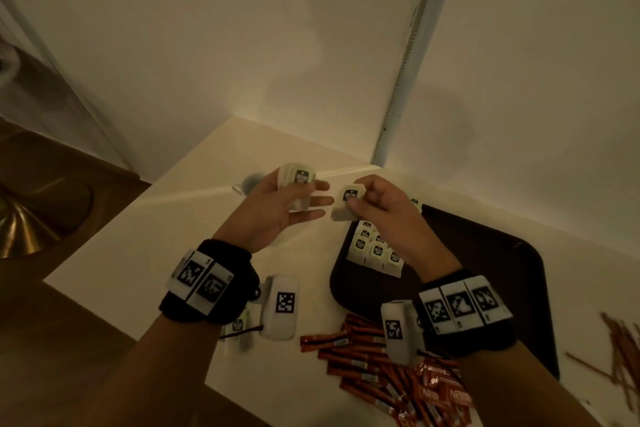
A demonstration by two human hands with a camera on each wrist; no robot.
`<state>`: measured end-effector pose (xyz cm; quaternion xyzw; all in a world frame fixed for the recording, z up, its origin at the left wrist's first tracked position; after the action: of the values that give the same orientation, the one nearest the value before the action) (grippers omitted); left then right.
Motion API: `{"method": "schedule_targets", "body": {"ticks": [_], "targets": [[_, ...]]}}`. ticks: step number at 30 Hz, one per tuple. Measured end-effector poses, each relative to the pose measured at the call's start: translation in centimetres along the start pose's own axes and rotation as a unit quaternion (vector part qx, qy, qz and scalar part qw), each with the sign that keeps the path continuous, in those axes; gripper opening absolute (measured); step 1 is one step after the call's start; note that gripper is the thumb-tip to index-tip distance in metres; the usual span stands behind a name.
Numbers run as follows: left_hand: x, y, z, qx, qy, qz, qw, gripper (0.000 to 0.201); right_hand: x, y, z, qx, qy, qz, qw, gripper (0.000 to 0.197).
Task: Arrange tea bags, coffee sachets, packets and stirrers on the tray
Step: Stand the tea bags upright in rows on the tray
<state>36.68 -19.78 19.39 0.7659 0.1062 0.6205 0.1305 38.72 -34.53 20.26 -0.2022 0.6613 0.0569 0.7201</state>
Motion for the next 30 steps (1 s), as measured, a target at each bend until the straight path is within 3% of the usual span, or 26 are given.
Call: {"method": "schedule_targets", "body": {"ticks": [6,9,14,20,23,26,30], "targets": [[-1.8,2.0,0.4,-0.003,-0.050,-0.137,0.989,0.017,-4.8,-1.5,0.8,0.000,-0.076,-0.080,0.994,0.026],[-1.1,3.7,0.3,-0.022,-0.016,-0.141,0.990,0.028,-7.6,-2.3,1.3,0.016,-0.124,-0.154,0.980,0.013],[-1.0,5.7,0.1,-0.039,-0.002,-0.232,0.972,0.023,-11.6,-2.4,1.9,0.031,-0.180,-0.269,0.946,0.009],[-1.2,8.0,-0.1,-0.070,-0.009,-0.310,0.948,0.031,-13.2,-2.0,3.0,0.024,-0.175,-0.337,0.925,0.012],[-1.3,8.1,-0.2,-0.062,-0.017,-0.327,0.943,0.024,-13.2,-1.7,3.2,0.027,-0.170,-0.372,0.912,0.020],[-1.0,7.7,-0.3,-0.051,-0.011,-0.315,0.947,0.021,-12.9,-2.0,3.3,0.018,-0.143,-0.361,0.921,0.032],[-0.5,6.6,-0.2,-0.030,0.008,-0.295,0.955,0.015,-11.7,-2.6,3.0,-0.009,-0.105,-0.319,0.942,0.020]]}}
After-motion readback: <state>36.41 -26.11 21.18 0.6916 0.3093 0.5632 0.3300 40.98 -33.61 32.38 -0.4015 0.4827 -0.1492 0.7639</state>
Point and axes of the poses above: each hand's wrist, its own z-axis towards the middle knuckle, its own y-axis out of the palm, x = y × z, the point moved 10 cm from there along z, towards the middle knuckle, and after that the axes turned 1 degree about -z, right-handed, at the moved point
